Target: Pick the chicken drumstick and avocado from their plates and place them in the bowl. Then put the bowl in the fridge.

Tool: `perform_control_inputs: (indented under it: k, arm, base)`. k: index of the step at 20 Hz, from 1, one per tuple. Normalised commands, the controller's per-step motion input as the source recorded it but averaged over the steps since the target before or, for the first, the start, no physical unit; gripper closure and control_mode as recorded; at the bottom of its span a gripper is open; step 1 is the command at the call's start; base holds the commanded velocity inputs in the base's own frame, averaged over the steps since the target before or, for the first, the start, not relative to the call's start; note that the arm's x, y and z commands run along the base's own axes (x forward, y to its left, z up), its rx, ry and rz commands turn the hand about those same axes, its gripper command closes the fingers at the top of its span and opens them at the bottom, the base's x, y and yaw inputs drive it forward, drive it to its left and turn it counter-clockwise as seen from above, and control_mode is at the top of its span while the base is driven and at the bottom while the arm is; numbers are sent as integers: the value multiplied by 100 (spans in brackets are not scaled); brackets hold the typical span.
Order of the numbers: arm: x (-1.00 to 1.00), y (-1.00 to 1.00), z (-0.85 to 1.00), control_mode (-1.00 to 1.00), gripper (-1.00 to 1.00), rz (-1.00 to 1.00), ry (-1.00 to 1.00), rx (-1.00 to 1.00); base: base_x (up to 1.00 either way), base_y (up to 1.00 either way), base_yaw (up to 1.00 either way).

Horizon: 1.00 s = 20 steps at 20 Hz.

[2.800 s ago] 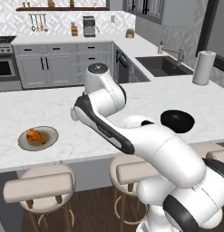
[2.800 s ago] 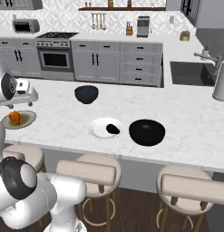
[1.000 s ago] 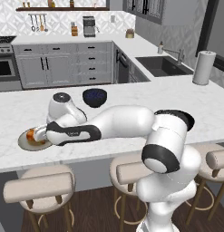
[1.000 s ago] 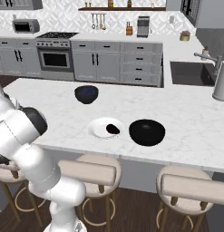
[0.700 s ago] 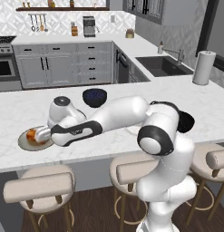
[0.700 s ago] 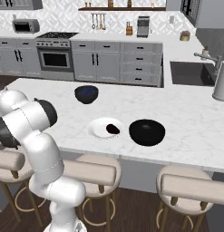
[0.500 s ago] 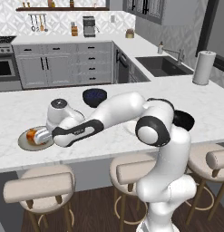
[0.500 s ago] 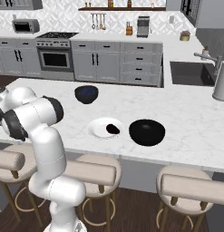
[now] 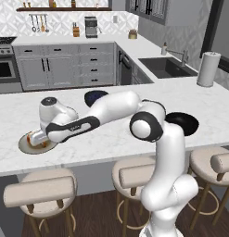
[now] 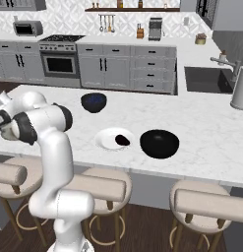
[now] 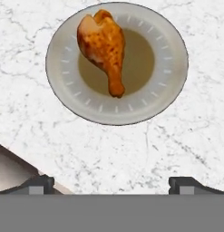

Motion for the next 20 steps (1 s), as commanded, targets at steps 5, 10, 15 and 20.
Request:
perform_control_inputs:
  k: [5, 10, 15, 20]
  arm:
    - [47, 0, -40, -100, -100, 0, 1, -1]
    - [32, 21, -30, -100, -100, 0, 8, -3]
    - [31, 23, -12, -100, -100, 0, 9, -3]
    - [38, 13, -29, -100, -100, 0, 4, -5]
  base:
    - [0, 0, 0]
    - [0, 0, 0]
    - [0, 0, 0]
    - [0, 0, 0]
